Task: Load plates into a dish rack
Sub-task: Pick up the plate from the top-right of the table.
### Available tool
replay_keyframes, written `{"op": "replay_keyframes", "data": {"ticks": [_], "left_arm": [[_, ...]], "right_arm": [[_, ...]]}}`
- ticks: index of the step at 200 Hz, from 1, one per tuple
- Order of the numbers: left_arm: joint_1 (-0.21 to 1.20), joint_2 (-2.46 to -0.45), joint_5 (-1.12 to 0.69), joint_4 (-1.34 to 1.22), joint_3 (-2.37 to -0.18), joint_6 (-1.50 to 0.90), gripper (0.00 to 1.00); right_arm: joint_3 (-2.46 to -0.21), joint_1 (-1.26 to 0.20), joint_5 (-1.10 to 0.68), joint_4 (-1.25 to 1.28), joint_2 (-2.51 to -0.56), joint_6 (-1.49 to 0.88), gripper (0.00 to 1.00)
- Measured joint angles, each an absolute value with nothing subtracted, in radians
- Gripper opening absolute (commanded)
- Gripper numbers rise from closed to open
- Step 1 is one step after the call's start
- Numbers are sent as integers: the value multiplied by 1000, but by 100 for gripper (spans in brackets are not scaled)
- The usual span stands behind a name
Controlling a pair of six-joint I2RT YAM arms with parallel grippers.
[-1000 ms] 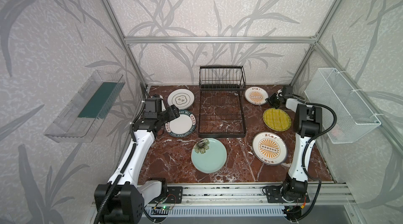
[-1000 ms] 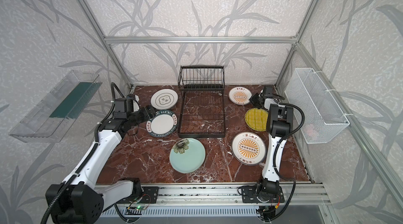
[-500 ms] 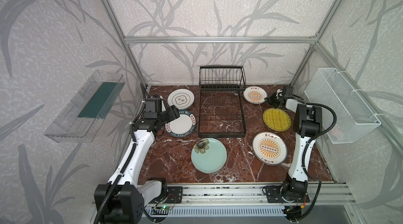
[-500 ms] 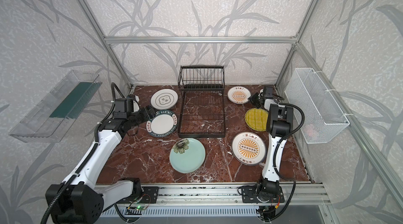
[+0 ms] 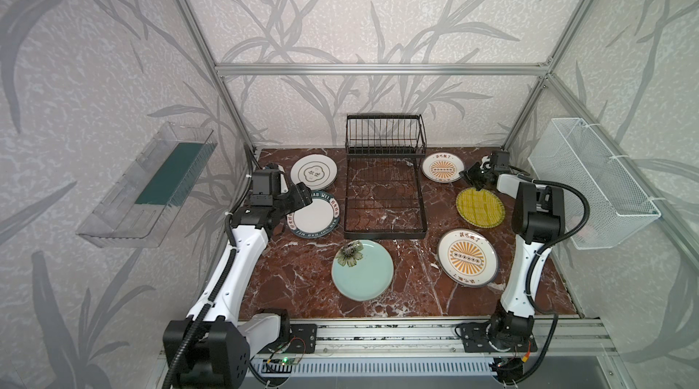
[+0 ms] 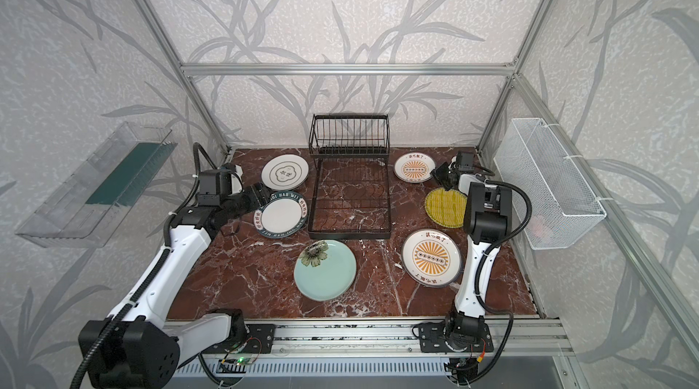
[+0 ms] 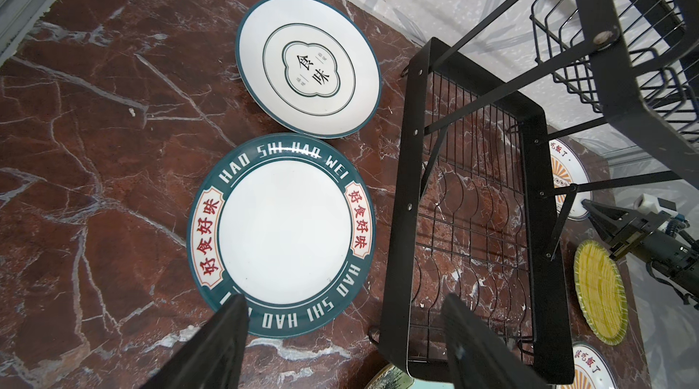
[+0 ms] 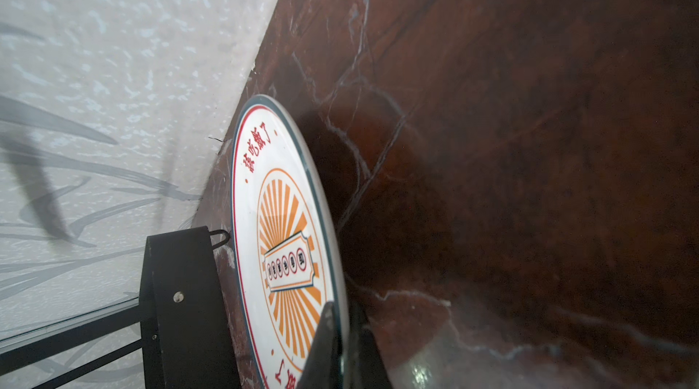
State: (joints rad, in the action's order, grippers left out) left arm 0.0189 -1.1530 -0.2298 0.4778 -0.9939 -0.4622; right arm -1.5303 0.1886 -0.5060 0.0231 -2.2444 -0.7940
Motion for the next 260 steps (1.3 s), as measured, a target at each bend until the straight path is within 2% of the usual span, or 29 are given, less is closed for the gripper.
{"op": "replay_keyframes", "data": {"ticks": [125,260], "left_arm": [[21,-1153,-242,463,-994,-459,78],[41,-1153,-257,462,-994,-455,78]], "right_arm": [[-1290,175,-437,183,-2081,-928,0],[-926,138,-353,394,-1854,-1025,0]]}}
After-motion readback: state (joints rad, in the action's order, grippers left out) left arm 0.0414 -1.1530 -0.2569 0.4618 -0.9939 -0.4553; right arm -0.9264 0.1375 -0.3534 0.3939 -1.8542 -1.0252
